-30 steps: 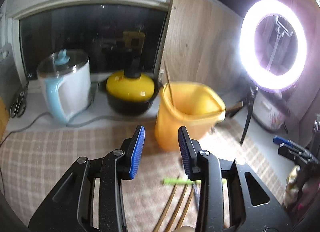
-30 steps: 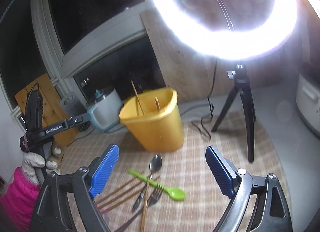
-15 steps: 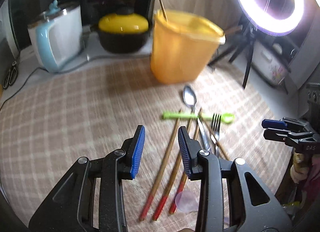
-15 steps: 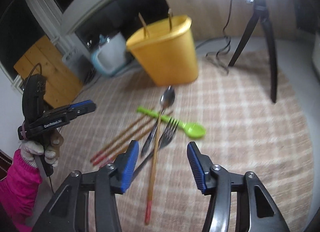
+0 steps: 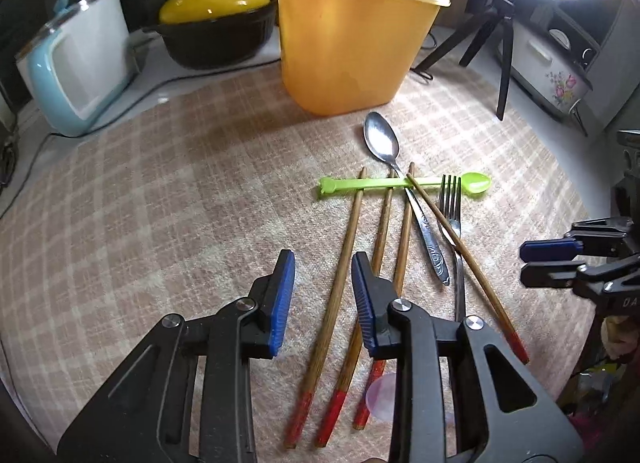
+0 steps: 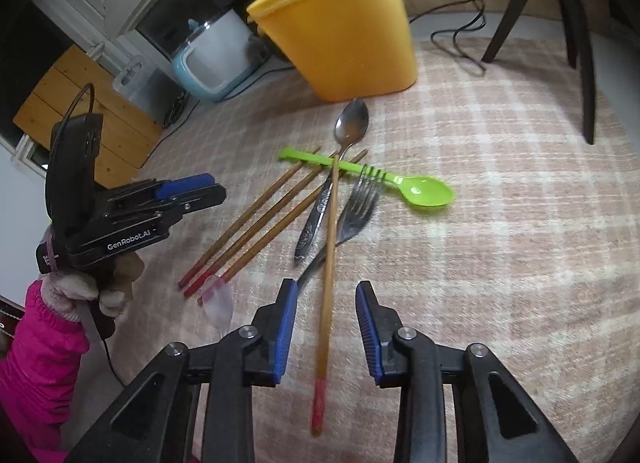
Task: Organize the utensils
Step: 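Move both open grippers back down to the utensil pile, then close the right gripper on another chopstick while the left gripper grasps one too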
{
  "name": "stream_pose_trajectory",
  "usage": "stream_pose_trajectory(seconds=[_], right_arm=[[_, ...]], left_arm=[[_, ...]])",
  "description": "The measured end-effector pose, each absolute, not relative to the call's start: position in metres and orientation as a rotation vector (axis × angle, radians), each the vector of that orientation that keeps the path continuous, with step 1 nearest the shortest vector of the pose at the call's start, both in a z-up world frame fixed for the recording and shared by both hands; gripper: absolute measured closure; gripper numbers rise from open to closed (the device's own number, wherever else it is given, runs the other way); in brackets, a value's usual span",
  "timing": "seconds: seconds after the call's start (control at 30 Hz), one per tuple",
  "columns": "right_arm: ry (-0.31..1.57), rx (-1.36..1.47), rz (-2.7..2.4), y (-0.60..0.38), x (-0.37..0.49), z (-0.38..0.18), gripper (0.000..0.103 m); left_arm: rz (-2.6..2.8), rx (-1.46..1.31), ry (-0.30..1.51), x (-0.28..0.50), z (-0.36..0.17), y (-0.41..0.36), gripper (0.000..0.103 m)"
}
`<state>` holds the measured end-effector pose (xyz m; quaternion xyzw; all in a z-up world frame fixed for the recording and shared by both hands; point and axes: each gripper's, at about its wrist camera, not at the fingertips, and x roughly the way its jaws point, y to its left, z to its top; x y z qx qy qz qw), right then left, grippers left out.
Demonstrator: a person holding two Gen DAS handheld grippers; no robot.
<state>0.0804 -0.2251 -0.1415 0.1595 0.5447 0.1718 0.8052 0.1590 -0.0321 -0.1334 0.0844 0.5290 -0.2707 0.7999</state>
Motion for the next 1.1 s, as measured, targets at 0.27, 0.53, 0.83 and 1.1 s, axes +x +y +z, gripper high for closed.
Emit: stream_pose_trajectory(seconds=[0.27, 0.53, 0.83, 1.1], right_arm=[[1.246, 0.3, 0.361, -0.21, 0.107, -0.154, 0.081], [1.314, 0.268, 0.355, -0.202, 0.12, -0.165, 0.084], [1.356, 0.223, 0.352, -0.19, 0.132, -0.172, 0.085], [1.375, 0.21, 0.352, -0.185, 0.138, -0.175, 0.098]], left_arm=[[-0.615, 0.275, 1.191, 0.164, -0.147, -0.051, 0.083], [-0.619, 0.325, 1.221, 0.17, -0.162, -0.065, 0.087], [-0.624, 0.38, 1.233, 0.177, -0.169, -0.081, 0.087], [-0.62, 0.372, 1.227, 0.181, -0.17, -0.084, 0.098]])
